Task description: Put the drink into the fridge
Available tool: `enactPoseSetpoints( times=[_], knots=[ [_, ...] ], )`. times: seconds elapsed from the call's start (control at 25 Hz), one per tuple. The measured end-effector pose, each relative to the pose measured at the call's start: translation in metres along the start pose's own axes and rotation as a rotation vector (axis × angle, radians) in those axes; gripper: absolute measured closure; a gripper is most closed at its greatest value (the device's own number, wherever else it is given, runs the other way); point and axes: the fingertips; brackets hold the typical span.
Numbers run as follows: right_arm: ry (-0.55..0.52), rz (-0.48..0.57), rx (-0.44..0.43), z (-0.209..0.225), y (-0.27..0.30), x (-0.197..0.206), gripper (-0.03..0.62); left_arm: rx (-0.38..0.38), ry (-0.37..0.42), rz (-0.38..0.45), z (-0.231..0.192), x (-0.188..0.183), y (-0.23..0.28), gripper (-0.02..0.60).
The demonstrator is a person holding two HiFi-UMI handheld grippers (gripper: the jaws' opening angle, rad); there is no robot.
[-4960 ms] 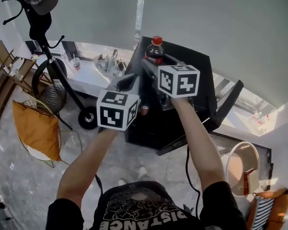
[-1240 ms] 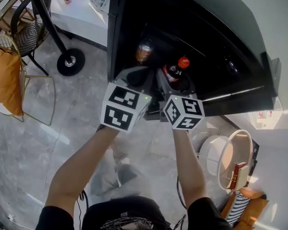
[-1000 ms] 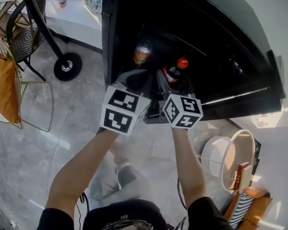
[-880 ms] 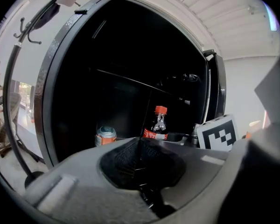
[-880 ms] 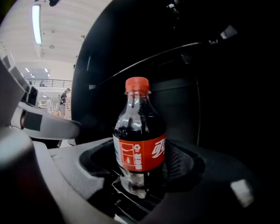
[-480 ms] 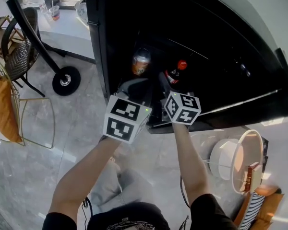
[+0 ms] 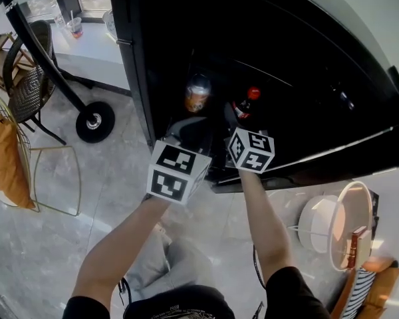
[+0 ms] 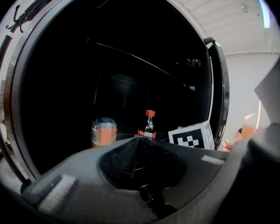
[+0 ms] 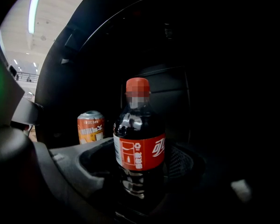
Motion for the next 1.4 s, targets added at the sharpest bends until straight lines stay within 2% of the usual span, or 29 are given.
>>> enactPoseSetpoints(
  times=[0.52, 0.76, 0.92, 1.12, 1.24, 1.4],
  knots=[
    [-0.012, -0.038, 0.012, -0.005, -0.016, -0.009, 0.286, 0.008, -0.015, -0.025, 0.011, -0.006, -0.005, 0.577],
    [0.023, -0.040, 0.003, -0.018, -0.043, -0.028, 0.286, -0.004, -0.027, -0.043, 0.019, -0.027, -0.020, 0.577],
    [0.003, -0.057, -0.013, -0.031, -0.069, -0.043, 0.287, -0.019, -0.034, -0.054, 0.027, -0.045, -0.035, 0.577],
    [0.013, -0.100, -0.042, -0.050, -0.109, -0.067, 0.318, -0.036, -0.048, -0.082, 0.046, -0.069, -0.058, 0.577],
    [0.013, -0.124, -0.049, -0.062, -0.133, -0.085, 0.373, -0.052, -0.058, -0.086, 0.055, -0.089, -0.072, 0.577],
    [0.031, -0.145, -0.072, -0.076, -0.166, -0.115, 0.407, -0.077, -0.070, -0.082, 0.070, -0.118, -0.087, 0.578]
  ],
)
Point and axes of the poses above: the fingertips, and each gripper's own axes: y forward along the fingers, z to its right, x out of its underside, and after that the axes turned 12 degrees about y, right-handed
